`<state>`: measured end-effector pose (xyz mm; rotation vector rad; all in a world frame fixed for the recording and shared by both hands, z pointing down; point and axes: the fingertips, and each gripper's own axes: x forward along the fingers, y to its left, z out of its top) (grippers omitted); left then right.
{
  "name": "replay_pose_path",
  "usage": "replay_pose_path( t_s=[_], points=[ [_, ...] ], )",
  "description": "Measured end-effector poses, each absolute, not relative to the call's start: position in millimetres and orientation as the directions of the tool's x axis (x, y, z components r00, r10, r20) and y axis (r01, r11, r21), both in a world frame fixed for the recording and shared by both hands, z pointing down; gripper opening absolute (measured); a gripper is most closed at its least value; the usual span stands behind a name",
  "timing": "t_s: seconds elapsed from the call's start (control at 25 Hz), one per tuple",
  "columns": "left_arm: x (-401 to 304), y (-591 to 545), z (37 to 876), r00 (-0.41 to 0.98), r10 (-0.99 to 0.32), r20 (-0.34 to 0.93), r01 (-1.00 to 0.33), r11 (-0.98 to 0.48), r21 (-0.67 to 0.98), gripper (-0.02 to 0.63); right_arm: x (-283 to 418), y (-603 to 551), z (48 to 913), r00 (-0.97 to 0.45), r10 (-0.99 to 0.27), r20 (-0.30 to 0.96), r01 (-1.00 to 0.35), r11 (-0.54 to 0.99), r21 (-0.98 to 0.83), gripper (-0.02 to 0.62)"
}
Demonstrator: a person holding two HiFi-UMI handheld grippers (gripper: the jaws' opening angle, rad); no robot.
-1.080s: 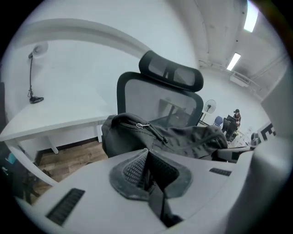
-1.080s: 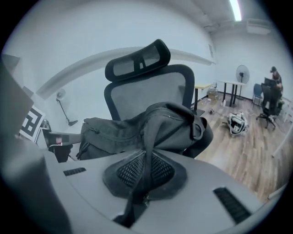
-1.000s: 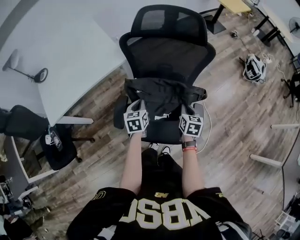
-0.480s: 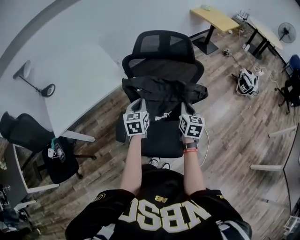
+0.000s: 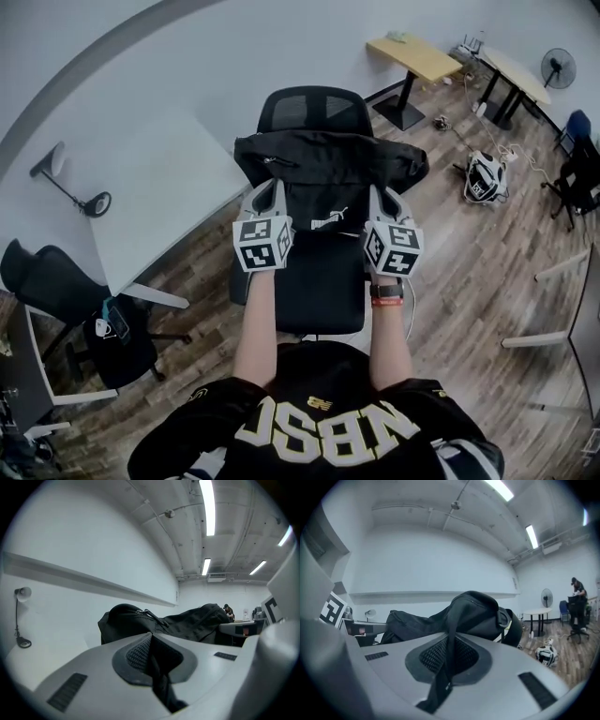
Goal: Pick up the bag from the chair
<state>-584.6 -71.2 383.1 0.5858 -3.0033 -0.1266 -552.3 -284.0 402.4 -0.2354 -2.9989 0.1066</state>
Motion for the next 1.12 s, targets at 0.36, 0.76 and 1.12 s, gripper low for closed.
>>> replay_pose_path(
  t_s=[0.36,0.76,1.12],
  points=[
    [-578.0,-85.3,298.1,-0.908,-0.405,-0.108,-0.411,0.911,0.039,0.015,-549.3,-295.9,316.0,-0.988,0.146,-0.053,0.148,0.988,-0.035,0.018],
    [-571.1,-91.3,269.6,-0.897,-0.406,-0.177,-0.414,0.91,0.011,0.015,-542.0,-299.6,283.1,-0.981,0.146,-0.129,0.148,0.989,-0.006,0.018],
    [-579.2,-97.9,273.2,-0.895,-0.411,-0.174,-0.422,0.906,0.03,0.015,-547.0,-305.6,285.9,-0.983,0.143,-0.114,0.144,0.99,0.002,0.02]
  ],
)
